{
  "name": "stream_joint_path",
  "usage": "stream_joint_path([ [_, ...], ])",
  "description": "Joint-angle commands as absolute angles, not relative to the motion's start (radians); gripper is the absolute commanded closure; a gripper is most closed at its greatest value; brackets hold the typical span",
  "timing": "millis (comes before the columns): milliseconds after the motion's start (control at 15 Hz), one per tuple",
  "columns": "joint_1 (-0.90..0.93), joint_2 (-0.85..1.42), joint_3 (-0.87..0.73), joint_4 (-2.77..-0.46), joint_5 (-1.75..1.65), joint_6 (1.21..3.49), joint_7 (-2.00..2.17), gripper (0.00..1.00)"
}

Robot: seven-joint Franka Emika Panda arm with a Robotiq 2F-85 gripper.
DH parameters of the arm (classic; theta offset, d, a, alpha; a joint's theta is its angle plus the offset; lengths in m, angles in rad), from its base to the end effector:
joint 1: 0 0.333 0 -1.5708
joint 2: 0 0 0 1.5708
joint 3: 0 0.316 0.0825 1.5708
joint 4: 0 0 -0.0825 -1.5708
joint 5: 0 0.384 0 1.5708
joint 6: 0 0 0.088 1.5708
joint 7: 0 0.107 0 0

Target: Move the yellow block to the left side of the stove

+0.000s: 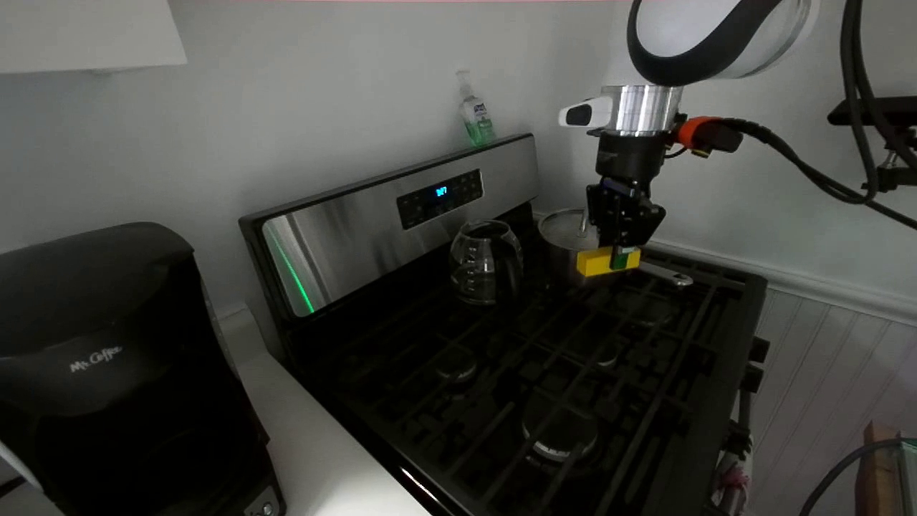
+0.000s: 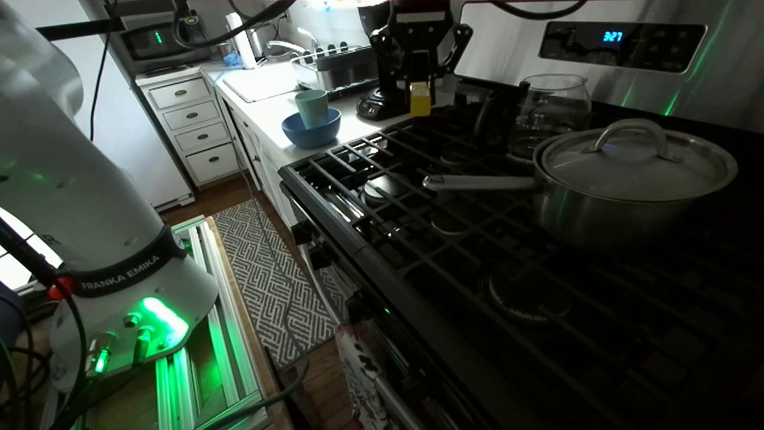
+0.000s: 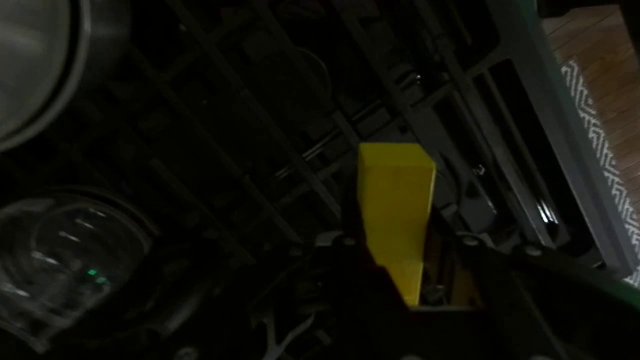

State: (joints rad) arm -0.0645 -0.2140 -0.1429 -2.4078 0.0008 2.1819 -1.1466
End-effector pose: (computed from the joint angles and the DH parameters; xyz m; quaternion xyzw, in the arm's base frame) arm 0.4504 -0.0951 0.3932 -0.8909 -0.4538 -0.0042 0.0164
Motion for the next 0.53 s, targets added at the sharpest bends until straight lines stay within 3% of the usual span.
stream_joint_path([
  [0,-0.04,-0.212,-0.132,-2.411,0.0,2.163,-1.148,0.69],
  [133,-0.019,-0.21,-0.116,-2.411,0.001,2.142,-1.149,0.69],
  [200,-0.019,-0.21,-0.116,-2.411,0.001,2.141,-1.152,0.92],
  [467,0.021,-0.058,-0.038,-2.319,0.05,2.108,-0.803,0.92],
])
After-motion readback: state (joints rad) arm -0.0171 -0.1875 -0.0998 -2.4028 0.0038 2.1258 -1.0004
